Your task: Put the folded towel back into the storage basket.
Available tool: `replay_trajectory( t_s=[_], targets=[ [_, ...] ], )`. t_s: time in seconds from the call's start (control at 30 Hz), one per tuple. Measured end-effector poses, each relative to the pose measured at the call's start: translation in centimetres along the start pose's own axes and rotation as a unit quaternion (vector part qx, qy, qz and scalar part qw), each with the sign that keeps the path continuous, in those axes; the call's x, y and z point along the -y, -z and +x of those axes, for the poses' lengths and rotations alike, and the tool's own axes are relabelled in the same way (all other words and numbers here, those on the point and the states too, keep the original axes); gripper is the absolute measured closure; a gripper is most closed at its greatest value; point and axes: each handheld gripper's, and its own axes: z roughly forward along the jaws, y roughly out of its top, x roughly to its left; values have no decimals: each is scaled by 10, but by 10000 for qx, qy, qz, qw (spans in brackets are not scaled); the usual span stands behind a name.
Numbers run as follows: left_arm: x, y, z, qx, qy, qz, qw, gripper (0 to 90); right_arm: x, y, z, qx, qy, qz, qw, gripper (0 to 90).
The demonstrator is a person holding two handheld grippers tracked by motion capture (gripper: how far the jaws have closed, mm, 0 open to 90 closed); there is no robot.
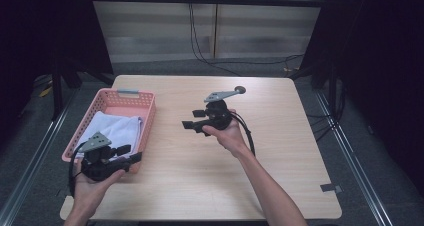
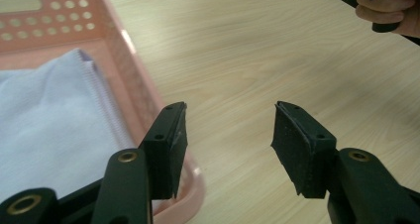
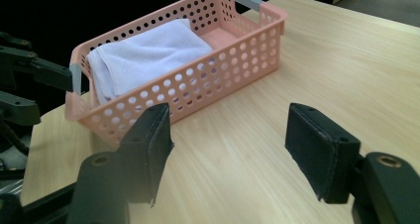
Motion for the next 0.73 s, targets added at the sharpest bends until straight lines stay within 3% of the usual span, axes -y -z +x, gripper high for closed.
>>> replay_trajectory(
  t_s=[0.07,0.27,0.37,0.6,0.73],
  targets=[
    [0,-9,-8,75,-56,10,10000,451,8,10,-1,-82,-87,-59,9999,343],
    [2,-29,-28,283,-154,16,9995,407,35,36,3,138,-64,44,9999,326],
    [8,-37,-38,425,-96,-1,9990,380,50,51,5,195,-103,47,9997,327],
    [26,-55,-59,554,-312,210,9978,322,86,84,11,378,-211,109,9990,318],
    [34,-61,-65,609,-312,380,9969,287,98,97,11,569,-288,84,9979,289]
  ],
)
